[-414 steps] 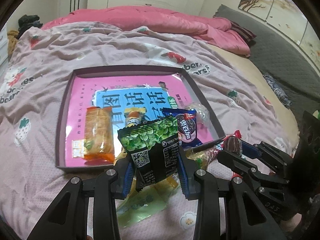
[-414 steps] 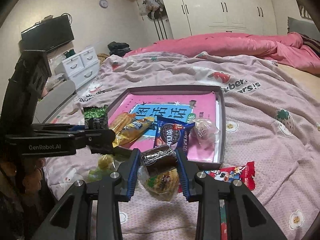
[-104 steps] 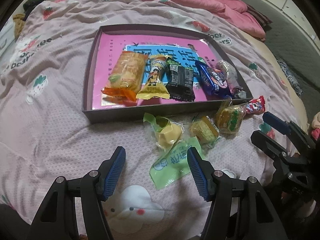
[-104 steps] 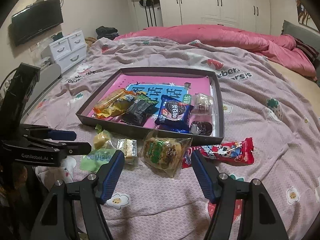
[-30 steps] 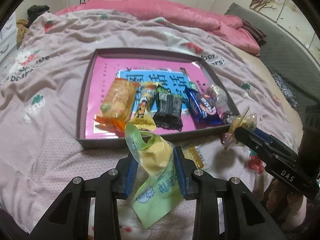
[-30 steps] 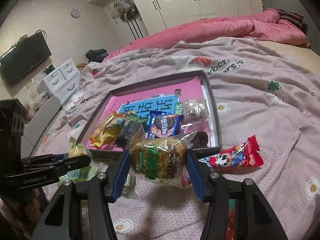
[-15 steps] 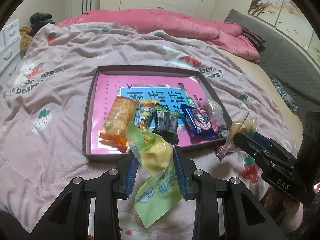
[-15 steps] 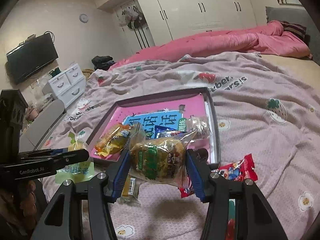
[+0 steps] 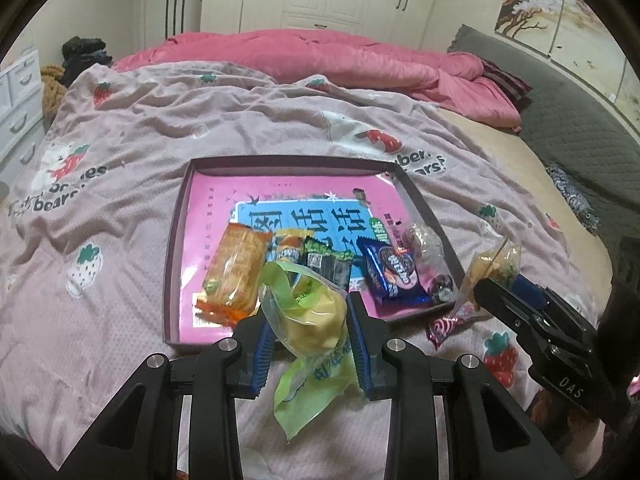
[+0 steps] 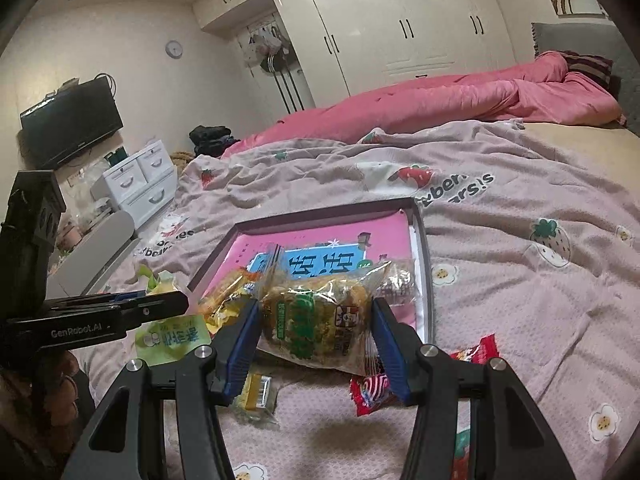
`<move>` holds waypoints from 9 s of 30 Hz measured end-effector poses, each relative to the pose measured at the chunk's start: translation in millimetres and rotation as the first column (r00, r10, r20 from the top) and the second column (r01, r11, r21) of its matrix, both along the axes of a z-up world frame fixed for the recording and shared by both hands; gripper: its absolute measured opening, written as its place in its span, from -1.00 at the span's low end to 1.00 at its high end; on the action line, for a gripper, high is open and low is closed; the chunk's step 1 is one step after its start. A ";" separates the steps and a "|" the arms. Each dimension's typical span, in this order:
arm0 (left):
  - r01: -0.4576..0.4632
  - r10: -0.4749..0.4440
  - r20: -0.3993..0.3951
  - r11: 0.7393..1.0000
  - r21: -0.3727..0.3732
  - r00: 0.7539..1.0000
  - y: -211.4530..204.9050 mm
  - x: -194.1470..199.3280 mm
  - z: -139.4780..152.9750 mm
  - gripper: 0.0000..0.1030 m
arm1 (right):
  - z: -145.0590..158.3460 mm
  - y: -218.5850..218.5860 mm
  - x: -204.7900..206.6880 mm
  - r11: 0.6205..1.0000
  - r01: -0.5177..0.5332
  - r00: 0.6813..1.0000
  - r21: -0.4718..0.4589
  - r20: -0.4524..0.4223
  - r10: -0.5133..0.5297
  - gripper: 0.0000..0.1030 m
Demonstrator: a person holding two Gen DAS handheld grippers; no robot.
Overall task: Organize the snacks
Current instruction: 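Carry the pale green bag over the tray with the left tool while the right carries the pastry bag, then lower the pale green bag into the tray with the left tool while the right lowers the pastry bag, then open both tools to release the bags in the tray and withdraw, then grasp the yellow cracker packet with the left tool while the right grasps the red candy stick pack, then carry the cracker packet over the tray with the left tool while the right carries the red pack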
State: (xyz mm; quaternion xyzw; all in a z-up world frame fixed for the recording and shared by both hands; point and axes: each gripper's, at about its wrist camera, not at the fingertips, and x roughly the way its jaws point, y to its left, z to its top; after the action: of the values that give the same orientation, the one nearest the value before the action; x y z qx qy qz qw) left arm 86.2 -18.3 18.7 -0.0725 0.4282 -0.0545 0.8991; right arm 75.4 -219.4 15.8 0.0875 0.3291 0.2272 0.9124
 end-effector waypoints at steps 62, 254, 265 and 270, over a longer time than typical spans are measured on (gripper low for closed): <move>0.079 -0.077 -0.026 0.993 0.087 0.997 -60.7 76.5 -42.5 -0.32 | -7.7 -14.1 58.7 0.995 0.076 0.996 -0.067 0.053 -0.072 0.08; 0.100 -0.111 -0.117 0.990 -0.099 0.987 -14.2 -16.2 -38.0 -0.20 | -31.6 -59.4 22.3 0.985 0.079 0.983 0.154 -0.174 -0.052 -0.50; -0.042 0.042 -0.037 0.999 -0.011 0.998 37.8 -0.7 -11.5 -0.20 | -15.9 -44.8 27.5 0.985 0.012 0.996 0.169 -0.093 0.004 -0.50; -0.088 0.088 -0.034 0.996 0.008 0.996 53.3 11.4 -17.3 -0.20 | -12.0 -34.9 31.6 0.988 -0.015 0.998 0.151 -0.065 0.025 -0.50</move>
State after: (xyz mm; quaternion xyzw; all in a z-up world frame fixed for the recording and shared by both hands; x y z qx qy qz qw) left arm 97.6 35.0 1.4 -0.0893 0.4401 -0.0122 0.8934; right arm 107.0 -254.2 3.7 0.1602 0.3423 0.2572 0.8894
